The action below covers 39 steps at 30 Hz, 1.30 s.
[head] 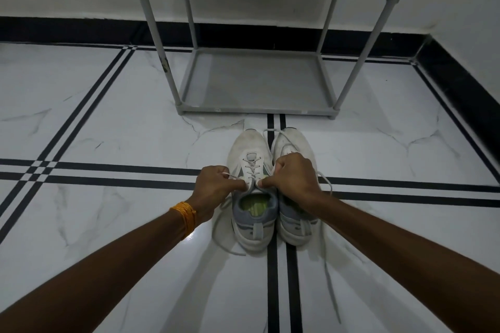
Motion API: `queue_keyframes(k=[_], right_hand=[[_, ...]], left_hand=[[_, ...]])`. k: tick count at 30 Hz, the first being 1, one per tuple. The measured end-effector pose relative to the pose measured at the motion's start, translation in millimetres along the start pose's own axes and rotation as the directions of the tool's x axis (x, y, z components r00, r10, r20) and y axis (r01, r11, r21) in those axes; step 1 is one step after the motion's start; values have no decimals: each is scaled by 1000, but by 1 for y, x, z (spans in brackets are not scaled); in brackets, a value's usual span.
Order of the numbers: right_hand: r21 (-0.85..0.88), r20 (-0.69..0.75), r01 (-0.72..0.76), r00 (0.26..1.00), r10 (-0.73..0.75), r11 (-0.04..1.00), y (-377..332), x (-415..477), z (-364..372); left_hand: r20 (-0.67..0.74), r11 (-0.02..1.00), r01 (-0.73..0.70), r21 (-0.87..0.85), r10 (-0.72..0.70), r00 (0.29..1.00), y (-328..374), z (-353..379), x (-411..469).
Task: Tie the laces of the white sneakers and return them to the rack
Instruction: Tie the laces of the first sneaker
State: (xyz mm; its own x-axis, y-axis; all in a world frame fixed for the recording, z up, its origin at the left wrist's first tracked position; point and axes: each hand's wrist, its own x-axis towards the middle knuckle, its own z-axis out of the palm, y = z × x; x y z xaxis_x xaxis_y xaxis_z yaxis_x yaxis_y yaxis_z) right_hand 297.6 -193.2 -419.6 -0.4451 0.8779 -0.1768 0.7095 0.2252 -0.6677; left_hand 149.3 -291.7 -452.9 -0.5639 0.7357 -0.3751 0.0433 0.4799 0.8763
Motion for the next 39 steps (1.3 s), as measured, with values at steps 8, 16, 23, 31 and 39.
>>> queue_keyframes(k=[8, 16, 23, 31, 39], right_hand=[[-100, 261, 117, 961, -88, 988, -12, 0, -44], [-206, 202, 340, 932, -300, 918, -80, -1, -136], [-130, 203, 592, 801, -563, 795, -118, -4, -124], [-32, 100, 386, 919, -381, 922, -83, -3, -110], [390, 76, 276, 941, -330, 878, -85, -15, -92]], left_hand=[[78, 725, -297, 622, 320, 944, 45, -35, -21], [308, 620, -656, 431, 582, 752, 127, -65, -54], [663, -249, -746, 617, 675, 323, 129, -25, -41], [304, 711, -559, 427, 469, 829, 163, -30, -34], [327, 919, -369, 135, 311, 893, 160, -37, -39]])
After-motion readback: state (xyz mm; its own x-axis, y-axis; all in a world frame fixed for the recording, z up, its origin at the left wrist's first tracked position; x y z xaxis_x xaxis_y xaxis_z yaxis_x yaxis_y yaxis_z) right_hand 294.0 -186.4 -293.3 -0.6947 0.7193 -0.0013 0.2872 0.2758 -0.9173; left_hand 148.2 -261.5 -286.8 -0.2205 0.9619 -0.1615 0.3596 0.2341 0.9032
